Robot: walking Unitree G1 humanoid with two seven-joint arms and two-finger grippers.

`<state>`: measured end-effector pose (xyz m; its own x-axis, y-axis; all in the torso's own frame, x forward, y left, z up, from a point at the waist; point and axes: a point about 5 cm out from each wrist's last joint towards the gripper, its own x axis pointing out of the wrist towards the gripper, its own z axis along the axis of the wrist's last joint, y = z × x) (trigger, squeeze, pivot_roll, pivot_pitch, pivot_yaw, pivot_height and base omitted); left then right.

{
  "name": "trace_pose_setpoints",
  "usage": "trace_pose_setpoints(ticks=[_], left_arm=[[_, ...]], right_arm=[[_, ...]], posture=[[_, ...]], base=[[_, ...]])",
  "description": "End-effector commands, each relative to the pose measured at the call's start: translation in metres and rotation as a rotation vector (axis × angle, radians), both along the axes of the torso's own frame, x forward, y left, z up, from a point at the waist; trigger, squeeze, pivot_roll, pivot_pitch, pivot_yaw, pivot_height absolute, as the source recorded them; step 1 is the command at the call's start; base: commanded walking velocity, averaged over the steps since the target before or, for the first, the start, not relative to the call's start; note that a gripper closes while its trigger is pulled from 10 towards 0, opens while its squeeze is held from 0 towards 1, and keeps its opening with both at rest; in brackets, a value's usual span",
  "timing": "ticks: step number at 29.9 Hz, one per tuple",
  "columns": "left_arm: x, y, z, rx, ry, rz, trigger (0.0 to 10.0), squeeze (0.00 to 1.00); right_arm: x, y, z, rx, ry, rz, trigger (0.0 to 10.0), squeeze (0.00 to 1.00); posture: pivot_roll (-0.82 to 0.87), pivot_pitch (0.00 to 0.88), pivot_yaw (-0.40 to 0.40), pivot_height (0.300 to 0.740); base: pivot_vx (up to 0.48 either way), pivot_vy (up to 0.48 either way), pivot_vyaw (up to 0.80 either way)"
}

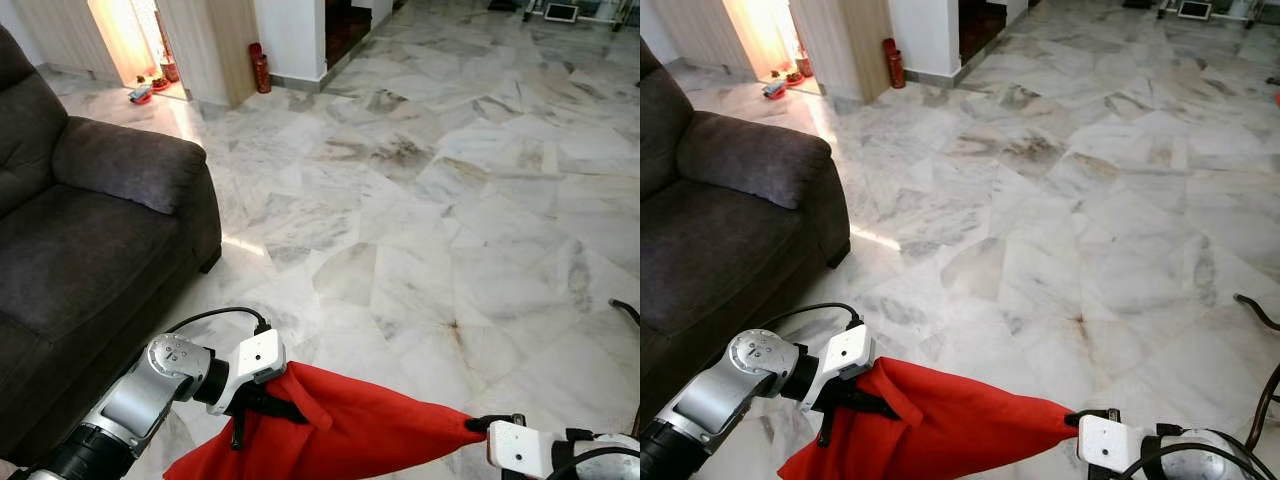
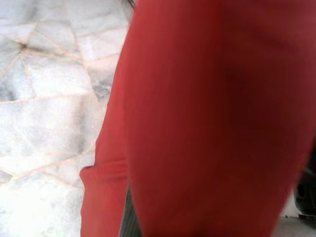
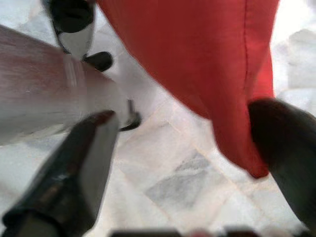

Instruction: Move the pillow to the sofa from floor

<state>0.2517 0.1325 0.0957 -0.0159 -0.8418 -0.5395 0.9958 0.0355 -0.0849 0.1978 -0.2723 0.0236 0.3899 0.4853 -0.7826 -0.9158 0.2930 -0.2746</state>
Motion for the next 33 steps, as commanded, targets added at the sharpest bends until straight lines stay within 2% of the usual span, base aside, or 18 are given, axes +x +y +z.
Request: trace_pose_setpoints(ticks=[1, 5, 16, 17, 18, 33], left_arm=[[0.001, -0.006, 0.018, -0.04, -0.049, -0.068, 10.0, 0.0], [-0.001, -0.007, 0.018, -0.038, -0.04, -0.077, 10.0, 0.0], [-0.003, -0.009, 0.019, -0.042, -0.028, -0.085, 10.0, 0.0], [-0.003, -0.009, 0.019, -0.043, -0.028, -0.084, 10.0, 0.0], [-0.003, -0.009, 0.019, -0.043, -0.028, -0.084, 10.0, 0.0], [-0.001, -0.009, 0.016, -0.038, -0.031, -0.067, 10.0, 0.0]], right_arm=[[0.004, 0.001, -0.001, -0.019, -0.051, -0.01, 10.0, 0.0], [0.015, 0.0, 0.0, -0.041, -0.129, -0.042, 10.0, 0.0], [0.011, 0.01, -0.011, 0.009, -0.12, -0.039, 9.8, 0.0], [0.011, 0.011, -0.012, 0.018, -0.121, -0.038, 3.4, 0.0], [0.011, 0.013, -0.012, 0.035, -0.123, -0.038, 0.0, 0.0], [0.011, 0.016, -0.013, 0.065, -0.11, -0.022, 0.0, 0.0]], posture=[[-0.09, 0.074, 0.059, 0.739], [-0.09, 0.073, 0.058, 0.739], [-0.08, 0.075, 0.057, 0.739], [-0.08, 0.075, 0.057, 0.739], [-0.08, 0.074, 0.057, 0.739], [-0.09, 0.071, 0.054, 0.739]], base=[[0.0, 0.0, 0.0], [0.0, 0.0, 0.0], [0.0, 0.0, 0.0], [0.0, 0.0, 0.0], [0.0, 0.0, 0.0], [0.0, 0.0, 0.0]])
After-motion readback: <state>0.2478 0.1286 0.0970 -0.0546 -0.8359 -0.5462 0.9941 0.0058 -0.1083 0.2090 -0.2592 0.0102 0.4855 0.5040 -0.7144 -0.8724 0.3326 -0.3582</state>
